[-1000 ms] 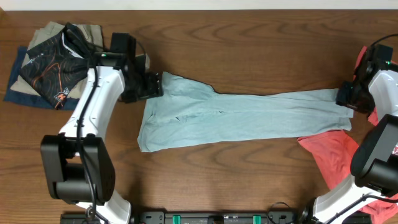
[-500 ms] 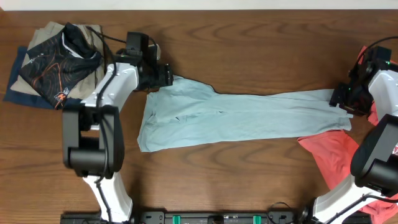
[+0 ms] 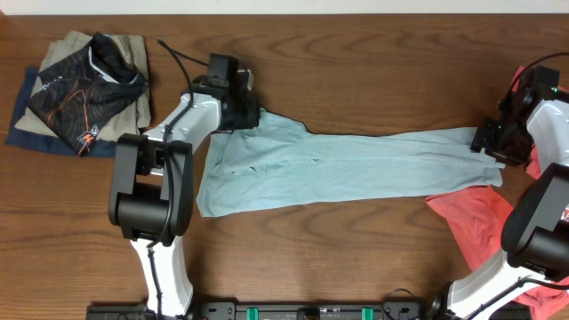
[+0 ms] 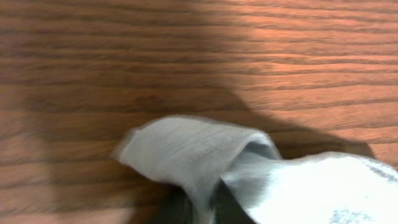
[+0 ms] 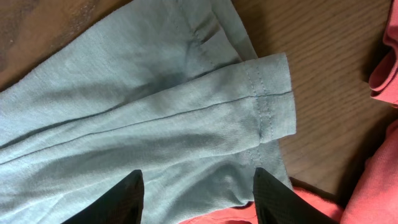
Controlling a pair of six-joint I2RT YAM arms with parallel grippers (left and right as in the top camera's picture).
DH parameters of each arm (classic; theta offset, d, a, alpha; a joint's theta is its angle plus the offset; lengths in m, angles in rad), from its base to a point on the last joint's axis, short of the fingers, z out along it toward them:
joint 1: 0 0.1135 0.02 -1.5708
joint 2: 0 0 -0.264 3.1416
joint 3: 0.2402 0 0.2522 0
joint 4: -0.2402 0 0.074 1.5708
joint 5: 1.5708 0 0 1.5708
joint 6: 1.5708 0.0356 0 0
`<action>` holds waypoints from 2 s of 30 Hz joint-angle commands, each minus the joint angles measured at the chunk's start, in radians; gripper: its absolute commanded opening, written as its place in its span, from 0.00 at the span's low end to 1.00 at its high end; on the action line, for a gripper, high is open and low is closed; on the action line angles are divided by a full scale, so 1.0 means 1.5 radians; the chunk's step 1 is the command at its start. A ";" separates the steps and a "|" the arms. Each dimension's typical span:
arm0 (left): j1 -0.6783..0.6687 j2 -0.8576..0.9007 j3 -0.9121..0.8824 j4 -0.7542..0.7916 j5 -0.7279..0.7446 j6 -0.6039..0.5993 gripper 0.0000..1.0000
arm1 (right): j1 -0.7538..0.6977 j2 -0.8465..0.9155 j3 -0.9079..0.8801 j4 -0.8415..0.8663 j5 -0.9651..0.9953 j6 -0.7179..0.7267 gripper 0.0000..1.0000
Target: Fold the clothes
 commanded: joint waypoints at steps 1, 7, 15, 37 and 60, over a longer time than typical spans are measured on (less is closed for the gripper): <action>0.003 0.007 0.004 0.004 -0.006 0.004 0.06 | -0.003 -0.017 -0.001 -0.001 -0.005 -0.002 0.55; 0.006 -0.079 0.021 -0.042 -0.005 -0.004 0.06 | -0.003 -0.017 -0.001 -0.001 -0.004 -0.002 0.55; 0.006 -0.259 0.020 -0.284 -0.001 -0.009 0.06 | -0.003 -0.017 -0.001 0.002 0.011 -0.002 0.56; -0.054 -0.289 0.012 -0.595 0.154 -0.013 0.06 | -0.003 -0.017 -0.001 0.004 0.011 -0.002 0.56; -0.194 -0.290 0.013 -0.607 0.024 -0.074 0.06 | -0.003 -0.017 -0.001 0.005 0.013 -0.002 0.57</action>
